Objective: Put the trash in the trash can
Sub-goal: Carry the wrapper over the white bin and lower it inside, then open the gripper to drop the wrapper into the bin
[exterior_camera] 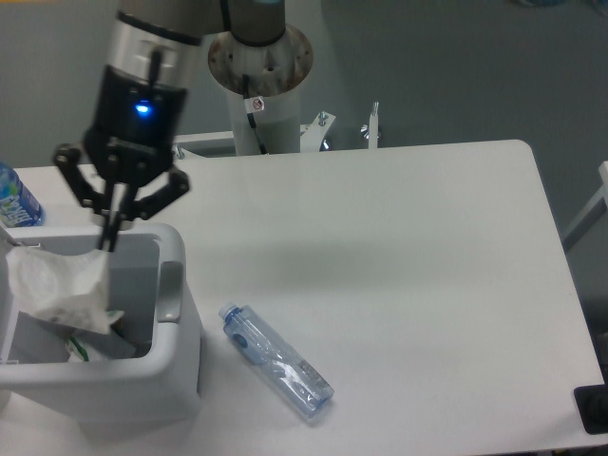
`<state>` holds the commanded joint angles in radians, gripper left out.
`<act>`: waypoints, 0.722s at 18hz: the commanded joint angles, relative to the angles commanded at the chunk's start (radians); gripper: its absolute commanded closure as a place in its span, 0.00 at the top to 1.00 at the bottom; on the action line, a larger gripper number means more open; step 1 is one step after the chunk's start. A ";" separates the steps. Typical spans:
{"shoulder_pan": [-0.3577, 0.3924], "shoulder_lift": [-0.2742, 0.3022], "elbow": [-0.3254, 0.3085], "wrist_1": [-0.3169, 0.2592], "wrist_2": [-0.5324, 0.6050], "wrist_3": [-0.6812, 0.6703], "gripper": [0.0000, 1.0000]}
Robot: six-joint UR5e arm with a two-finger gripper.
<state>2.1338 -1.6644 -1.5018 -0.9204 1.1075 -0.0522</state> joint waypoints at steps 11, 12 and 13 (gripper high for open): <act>0.193 -0.005 -0.018 -0.005 0.014 -0.073 1.00; 0.236 -0.014 -0.014 -0.005 0.014 -0.080 1.00; 0.265 -0.027 -0.008 0.001 0.015 -0.078 1.00</act>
<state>2.3989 -1.6918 -1.5095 -0.9189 1.1229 -0.1304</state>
